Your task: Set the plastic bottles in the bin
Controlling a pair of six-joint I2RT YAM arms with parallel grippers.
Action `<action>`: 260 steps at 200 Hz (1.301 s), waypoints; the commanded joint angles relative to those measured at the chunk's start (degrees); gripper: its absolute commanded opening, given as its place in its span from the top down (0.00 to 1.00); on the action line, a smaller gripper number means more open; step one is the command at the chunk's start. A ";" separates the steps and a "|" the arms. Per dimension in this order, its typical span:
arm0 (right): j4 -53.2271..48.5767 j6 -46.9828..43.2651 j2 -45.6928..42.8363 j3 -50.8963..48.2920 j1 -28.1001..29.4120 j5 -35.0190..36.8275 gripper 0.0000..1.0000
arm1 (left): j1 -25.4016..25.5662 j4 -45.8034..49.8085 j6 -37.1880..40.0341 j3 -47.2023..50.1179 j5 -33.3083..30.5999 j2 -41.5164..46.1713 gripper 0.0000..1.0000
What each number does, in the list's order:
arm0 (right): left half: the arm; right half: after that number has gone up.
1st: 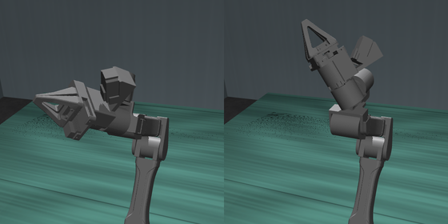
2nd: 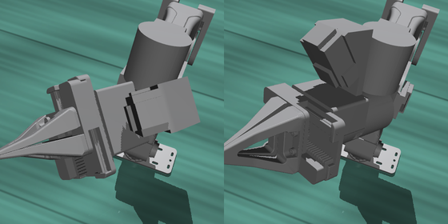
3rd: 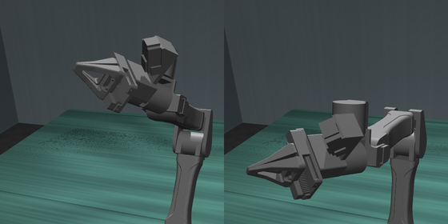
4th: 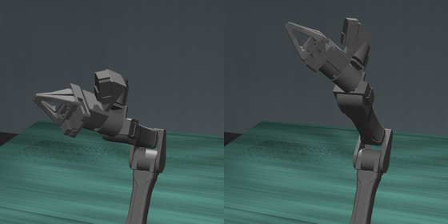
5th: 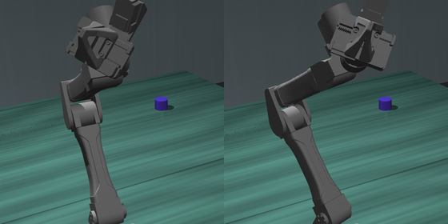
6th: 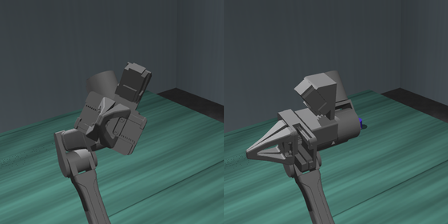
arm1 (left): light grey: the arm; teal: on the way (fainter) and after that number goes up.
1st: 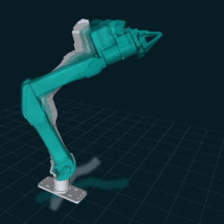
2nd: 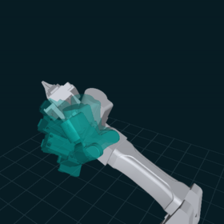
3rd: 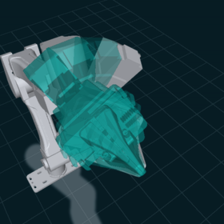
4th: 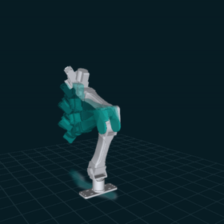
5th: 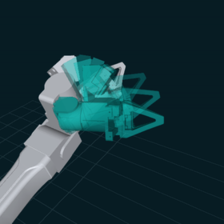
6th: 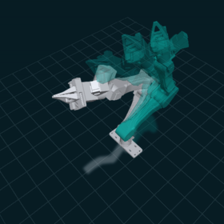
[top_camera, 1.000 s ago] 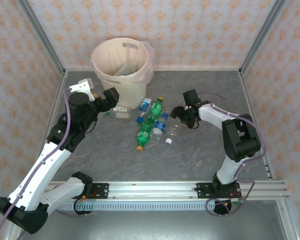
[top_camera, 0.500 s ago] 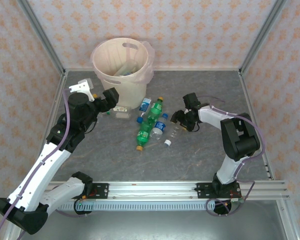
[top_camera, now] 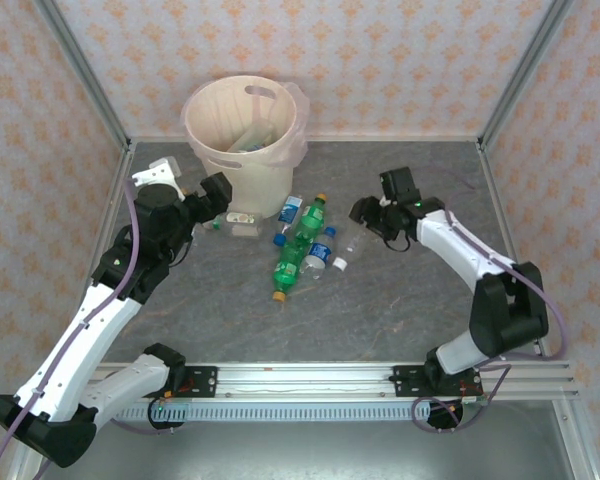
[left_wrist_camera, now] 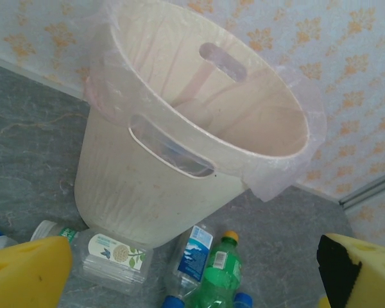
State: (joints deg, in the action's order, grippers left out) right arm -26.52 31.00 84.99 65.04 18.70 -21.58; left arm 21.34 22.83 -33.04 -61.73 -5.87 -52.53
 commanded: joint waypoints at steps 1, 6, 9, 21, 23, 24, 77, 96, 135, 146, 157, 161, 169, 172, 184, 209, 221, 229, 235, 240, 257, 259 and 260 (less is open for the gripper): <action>0.49 -0.07 -4.77 6.71 0.22 3.97 0.46 | -0.15 0.12 -2.78 -3.70 -3.32 -0.14 0.01; 1.02 -0.20 -5.28 8.31 0.41 4.33 0.46 | -0.16 0.65 -2.70 -4.35 -3.40 -0.51 0.01; 1.44 -0.35 -5.49 9.26 0.48 4.62 0.46 | -0.12 0.98 -2.54 -4.84 -3.38 -0.83 0.01; 3.18 -0.59 -6.21 13.11 1.17 6.31 0.46 | -0.12 1.97 -2.07 -6.25 -3.09 -1.72 0.01; 3.64 -0.64 -6.28 13.80 1.34 6.67 0.46 | -0.09 2.07 -2.11 -6.46 -3.03 -1.81 0.01; 3.87 -0.66 -6.30 14.16 1.43 6.88 0.46 | -0.08 2.10 -2.07 -6.55 -2.93 -1.84 0.01; 17.41 -4.59 -0.93 31.27 9.05 16.84 0.47 | -0.15 3.31 -2.28 -7.61 -1.78 -0.44 0.01; 20.68 -6.14 4.36 38.68 11.62 18.12 0.47 | -0.08 3.95 -2.62 -7.85 -1.78 0.40 0.01; 20.13 -16.23 18.92 56.52 18.25 24.48 0.48 | -0.14 6.15 -2.79 -8.05 -1.40 2.27 0.01; 18.87 -17.71 22.97 61.27 19.18 25.37 0.48 | -0.14 6.91 -2.73 -8.25 -1.52 2.71 0.01; 17.54 -18.56 26.69 65.88 19.74 26.41 0.48 | -0.11 7.58 -2.73 -8.36 -2.01 3.25 0.01; 17.09 -18.76 28.06 67.45 19.79 26.70 0.48 | -0.14 7.78 -2.73 -8.32 -2.19 3.41 0.01; 16.28 -19.04 30.40 70.40 20.05 27.01 0.48 | -0.12 8.15 -2.70 -8.40 -2.34 3.69 0.01; 16.05 -19.29 31.21 71.37 20.14 27.11 0.47 | -0.10 8.24 -2.66 -8.40 -2.44 3.81 0.01; 15.80 -20.40 33.74 73.82 20.73 28.25 0.47 | -0.09 8.61 -2.49 -8.48 -2.73 4.10 0.01; 16.53 -22.54 36.63 74.55 21.62 29.87 0.46 | -0.16 9.07 -2.01 -8.75 -2.68 4.35 0.01; 16.26 -23.85 37.40 74.58 22.07 31.16 0.45 | -0.13 8.99 -1.39 -8.76 -2.09 4.29 0.01; 15.99 -24.78 37.73 74.75 22.28 32.01 0.43 | -0.08 9.12 -1.16 -8.76 -1.74 4.16 0.01; 15.53 -25.26 37.92 74.95 22.40 32.45 0.39 | -0.09 9.18 -1.09 -8.68 -1.85 4.10 0.01; 15.29 -25.53 37.96 75.11 22.49 32.65 0.33 | -0.08 9.10 -0.98 -8.56 -1.82 4.00 0.01; 14.36 -25.97 37.47 75.15 22.61 32.48 0.10 | -0.15 8.52 -0.89 -7.93 -2.12 3.93 0.01; 14.33 -25.98 37.37 75.15 22.65 32.48 0.09 | -0.16 8.47 -0.89 -7.85 -2.08 3.82 0.01; 14.32 -25.94 37.32 75.15 22.72 32.48 0.08 | -0.16 8.38 -0.89 -7.82 -2.06 3.83 0.01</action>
State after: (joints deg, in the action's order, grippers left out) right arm -12.01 7.35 123.20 137.01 40.80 8.45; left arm 21.34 30.37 -34.68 -68.90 -7.55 -48.77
